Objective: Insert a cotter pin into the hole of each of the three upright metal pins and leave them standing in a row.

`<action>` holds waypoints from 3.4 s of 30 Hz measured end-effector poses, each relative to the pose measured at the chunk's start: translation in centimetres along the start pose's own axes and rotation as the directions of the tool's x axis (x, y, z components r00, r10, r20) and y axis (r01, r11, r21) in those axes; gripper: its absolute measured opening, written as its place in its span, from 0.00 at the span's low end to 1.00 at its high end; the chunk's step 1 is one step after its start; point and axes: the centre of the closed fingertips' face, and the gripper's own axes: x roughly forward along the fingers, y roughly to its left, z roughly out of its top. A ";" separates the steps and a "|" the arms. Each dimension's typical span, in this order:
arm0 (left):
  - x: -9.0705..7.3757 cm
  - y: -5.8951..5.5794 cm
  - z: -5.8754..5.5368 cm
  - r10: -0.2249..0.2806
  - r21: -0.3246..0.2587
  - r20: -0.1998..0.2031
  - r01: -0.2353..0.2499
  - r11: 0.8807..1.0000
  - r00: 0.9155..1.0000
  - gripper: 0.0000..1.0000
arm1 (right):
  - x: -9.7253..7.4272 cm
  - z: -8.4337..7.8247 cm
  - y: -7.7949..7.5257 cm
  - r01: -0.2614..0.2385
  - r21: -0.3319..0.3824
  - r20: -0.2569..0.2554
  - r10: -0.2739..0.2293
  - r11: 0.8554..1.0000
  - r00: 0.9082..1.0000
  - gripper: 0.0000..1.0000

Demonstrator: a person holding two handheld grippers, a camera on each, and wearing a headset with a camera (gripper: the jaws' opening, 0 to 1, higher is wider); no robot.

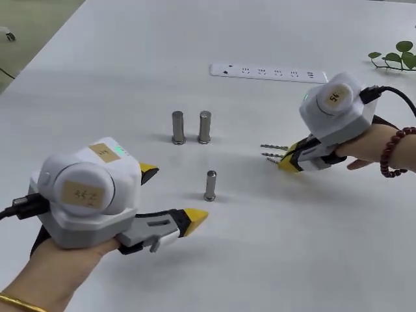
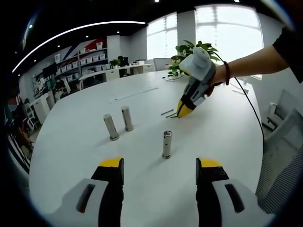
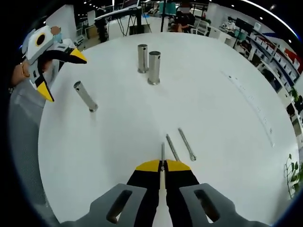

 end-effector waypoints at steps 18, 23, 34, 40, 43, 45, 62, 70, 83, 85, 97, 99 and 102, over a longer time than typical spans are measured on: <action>-0.4 -0.2 0.7 -0.018 -0.007 0.012 0.018 1.000 1.000 0.53 | -0.7 0.1 0.1 0.022 -0.106 -0.006 -0.023 0.994 1.000 0.00; -0.5 -0.6 1.0 -0.035 -0.004 0.014 0.035 0.999 0.999 0.49 | -1.1 0.6 0.3 0.023 -0.146 0.020 -0.020 0.989 1.000 0.00; -0.6 -2.0 1.7 -0.089 -0.038 0.033 0.090 0.995 0.995 0.38 | -3.2 1.7 3.4 0.030 -0.229 0.089 -0.010 0.973 0.996 0.00; -0.6 -2.9 2.0 -0.134 -0.070 0.045 0.137 0.988 0.990 0.28 | -4.2 2.4 5.7 0.030 -0.278 0.116 0.003 0.960 0.993 0.00; -0.5 -3.4 2.2 -0.156 -0.086 0.043 0.159 0.984 0.987 0.26 | -4.6 3.0 7.2 0.021 -0.311 0.130 0.020 0.950 0.991 0.00; -0.4 -3.7 2.3 -0.165 -0.088 0.043 0.168 0.982 0.985 0.25 | -4.8 3.3 8.0 0.016 -0.327 0.142 0.032 0.945 0.989 0.00; -0.3 -6.2 3.0 -0.274 -0.228 0.065 0.281 0.932 0.960 0.16 | -6.4 6.8 13.3 -0.003 -0.468 0.226 0.123 0.883 0.966 0.00; -0.5 -6.6 3.2 -0.309 -0.327 0.088 0.321 0.889 0.947 0.09 | -6.1 7.2 14.7 -0.006 -0.509 0.227 0.141 0.861 0.964 0.00; -0.8 -6.7 2.6 -0.324 -0.381 0.088 0.333 0.863 0.942 0.03 | -6.0 7.3 15.7 -0.017 -0.544 0.219 0.162 0.839 0.962 0.00; -0.8 -6.8 2.7 -0.326 -0.391 0.093 0.335 0.857 0.941 0.02 | -5.9 7.2 15.8 -0.019 -0.549 0.218 0.165 0.835 0.962 0.00; -0.9 -7.0 2.7 -0.332 -0.429 0.107 0.345 0.835 0.937 0.00 | -5.9 7.1 16.2 -0.024 -0.565 0.210 0.172 0.824 0.962 0.00; -0.9 -6.9 2.6 -0.332 -0.415 0.109 0.346 0.841 0.937 0.00 | -5.9 7.1 16.3 -0.023 -0.566 0.211 0.172 0.824 0.962 0.00; -0.8 -6.8 2.6 -0.328 -0.388 0.117 0.347 0.854 0.938 0.00 | -5.9 7.2 16.2 -0.019 -0.563 0.217 0.170 0.827 0.961 0.00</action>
